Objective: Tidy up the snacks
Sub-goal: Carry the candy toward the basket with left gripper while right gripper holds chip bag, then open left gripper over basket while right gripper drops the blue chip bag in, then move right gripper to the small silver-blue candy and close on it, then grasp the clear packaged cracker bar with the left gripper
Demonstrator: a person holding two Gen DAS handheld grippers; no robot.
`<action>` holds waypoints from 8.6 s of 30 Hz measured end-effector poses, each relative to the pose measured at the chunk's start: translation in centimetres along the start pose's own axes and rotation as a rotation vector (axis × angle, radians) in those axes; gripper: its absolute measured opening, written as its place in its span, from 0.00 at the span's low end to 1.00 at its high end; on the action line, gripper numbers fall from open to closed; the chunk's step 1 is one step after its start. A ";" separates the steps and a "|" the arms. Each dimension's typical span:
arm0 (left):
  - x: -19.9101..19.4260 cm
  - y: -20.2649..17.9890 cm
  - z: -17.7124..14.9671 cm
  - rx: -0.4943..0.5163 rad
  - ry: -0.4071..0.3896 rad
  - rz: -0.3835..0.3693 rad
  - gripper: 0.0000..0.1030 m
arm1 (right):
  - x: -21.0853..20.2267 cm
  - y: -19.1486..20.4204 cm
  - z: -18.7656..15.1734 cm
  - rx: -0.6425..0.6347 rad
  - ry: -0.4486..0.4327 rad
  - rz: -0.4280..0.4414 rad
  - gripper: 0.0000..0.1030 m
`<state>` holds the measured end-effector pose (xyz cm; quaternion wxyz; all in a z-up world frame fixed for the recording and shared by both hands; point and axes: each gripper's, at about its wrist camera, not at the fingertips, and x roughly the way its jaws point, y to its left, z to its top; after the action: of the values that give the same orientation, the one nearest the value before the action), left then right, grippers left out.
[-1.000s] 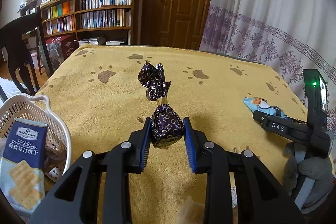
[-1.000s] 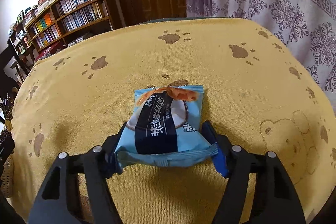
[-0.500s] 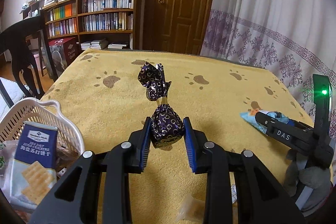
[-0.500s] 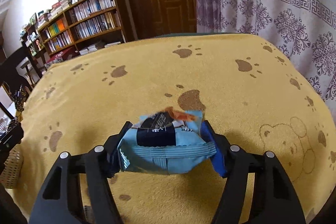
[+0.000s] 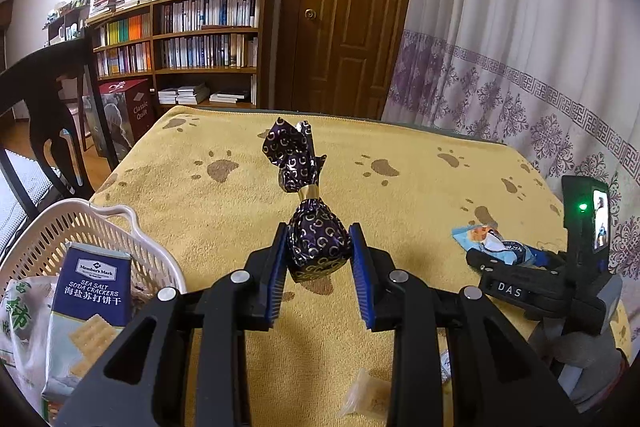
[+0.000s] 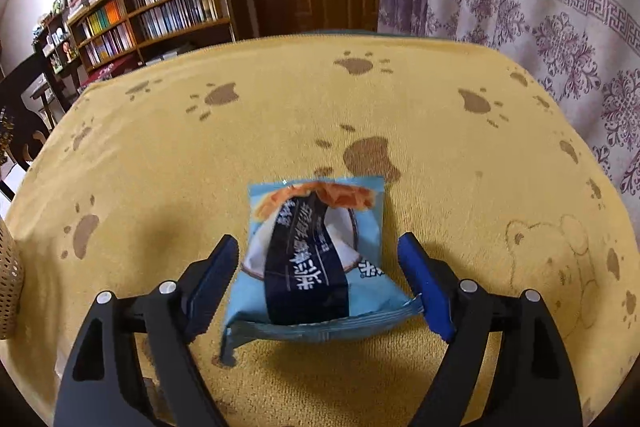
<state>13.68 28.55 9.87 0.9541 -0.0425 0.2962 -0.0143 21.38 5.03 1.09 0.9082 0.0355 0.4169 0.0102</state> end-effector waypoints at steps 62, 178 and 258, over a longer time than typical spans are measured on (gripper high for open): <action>-7.4 18.1 1.1 -0.296 -0.037 0.323 0.64 | -4.4 1.7 0.1 0.001 -0.120 0.184 0.64; -11.2 7.1 1.3 -0.071 -0.116 0.040 0.84 | -7.2 4.5 -5.7 0.080 0.067 0.313 0.72; 0.0 -5.4 -10.6 0.335 0.296 -0.164 0.74 | -7.9 -1.2 -10.4 -0.002 -0.011 0.128 0.34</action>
<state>7.64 22.38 1.65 0.8897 0.0952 0.4218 -0.1468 8.31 4.06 0.25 0.9080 0.0610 0.4088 0.0685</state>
